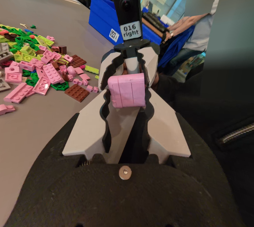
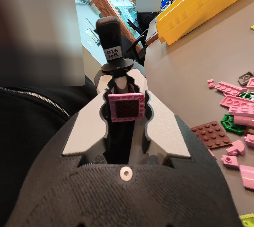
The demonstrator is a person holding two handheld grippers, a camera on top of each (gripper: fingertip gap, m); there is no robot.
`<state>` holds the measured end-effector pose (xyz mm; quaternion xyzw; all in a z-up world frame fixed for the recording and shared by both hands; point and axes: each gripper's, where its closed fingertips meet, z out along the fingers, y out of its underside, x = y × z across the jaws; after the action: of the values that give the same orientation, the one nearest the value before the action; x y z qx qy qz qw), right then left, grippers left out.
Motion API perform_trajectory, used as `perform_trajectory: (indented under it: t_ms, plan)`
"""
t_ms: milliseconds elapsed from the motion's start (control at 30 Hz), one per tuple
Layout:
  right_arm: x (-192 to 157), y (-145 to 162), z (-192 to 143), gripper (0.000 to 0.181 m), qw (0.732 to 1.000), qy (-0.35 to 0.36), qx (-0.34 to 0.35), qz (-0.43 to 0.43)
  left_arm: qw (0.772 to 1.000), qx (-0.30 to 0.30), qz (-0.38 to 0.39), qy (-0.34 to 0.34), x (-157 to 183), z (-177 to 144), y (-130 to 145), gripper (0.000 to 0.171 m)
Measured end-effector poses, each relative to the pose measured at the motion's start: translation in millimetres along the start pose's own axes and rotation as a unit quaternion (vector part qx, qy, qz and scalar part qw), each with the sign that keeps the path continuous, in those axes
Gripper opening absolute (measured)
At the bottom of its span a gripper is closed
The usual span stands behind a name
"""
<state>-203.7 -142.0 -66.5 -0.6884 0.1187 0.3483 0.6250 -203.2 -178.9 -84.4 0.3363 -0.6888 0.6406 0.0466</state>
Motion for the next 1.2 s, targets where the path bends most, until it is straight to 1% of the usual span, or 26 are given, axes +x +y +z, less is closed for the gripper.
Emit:
perform_trajectory:
  t_ms: [67,133,233,400,567,633,700,733,767,800,933,1033,1100,1133,1200]
  plan:
    - [-3.0,-2.5,-2.9,0.05,1.0,-0.018,0.009,0.009,1.0,0.011,-0.022,0.014,1.9,-1.0,-3.6,0.05]
    - [-2.7,-1.0,-3.7,0.05,1.0,-0.025,0.006,0.014,1.0,0.005,-0.022,0.011,2.1,0.3,-1.7,0.05]
    - [-8.5,-3.1,-4.5,0.05,0.998,-0.05,0.015,0.021,0.998,0.015,-0.047,0.038,8.2,0.4,-5.1,0.05]
    - [-11.9,-3.6,-4.9,0.05,0.998,-0.065,0.016,0.02,0.994,0.029,-0.081,0.07,11.5,0.8,-6.6,0.049]
    - [-9.9,-4.4,-4.0,0.051,0.998,-0.062,0.02,0.021,0.993,0.037,-0.08,0.074,9.1,-0.3,-7.1,0.049]
    - [-6.9,-4.3,-3.0,0.051,0.998,-0.05,0.019,0.014,0.995,0.036,-0.069,0.056,4.3,-0.7,-6.6,0.049]
    - [2.7,-4.3,-3.5,0.05,1.0,-0.017,0.014,0.014,0.999,0.027,-0.042,0.012,-6.8,-2.2,-4.8,0.049]
    - [8.0,-5.3,-4.7,0.046,1.0,0.004,0.015,0.009,0.999,0.023,-0.022,-0.012,-12.5,-3.4,-3.9,0.049]
    - [12.9,-7.7,-6.6,0.048,0.999,0.024,0.021,0.003,0.999,0.018,-0.002,-0.033,-17.2,-4.7,-3.1,0.049]
    - [15.4,-9.1,-8.5,0.059,0.999,0.036,0.024,0.0,0.999,0.012,0.015,-0.05,-20.6,-5.4,-2.1,0.049]
    - [28.5,-6.1,-12.4,0.053,0.997,0.08,0.015,0.016,0.989,-0.035,0.064,-0.126,-40.9,-5.6,9.9,0.049]
    - [36.8,-0.6,-13.9,0.052,0.994,0.108,0.003,0.032,0.983,-0.065,0.076,-0.155,-48.3,-6.3,17.1,0.049]
    - [38.8,8.8,-11.1,0.052,0.992,0.112,-0.022,0.054,0.978,-0.082,0.087,-0.171,-51.5,-5.9,20.1,0.049]
    - [41.1,14.0,-9.4,0.046,0.99,0.117,-0.034,0.068,0.976,-0.089,0.094,-0.173,-51.3,-4.7,21.5,0.049]
    - [45.1,18.2,-7.5,0.028,0.988,0.129,-0.041,0.078,0.974,-0.103,0.102,-0.174,-51.1,-2.6,24.9,0.049]
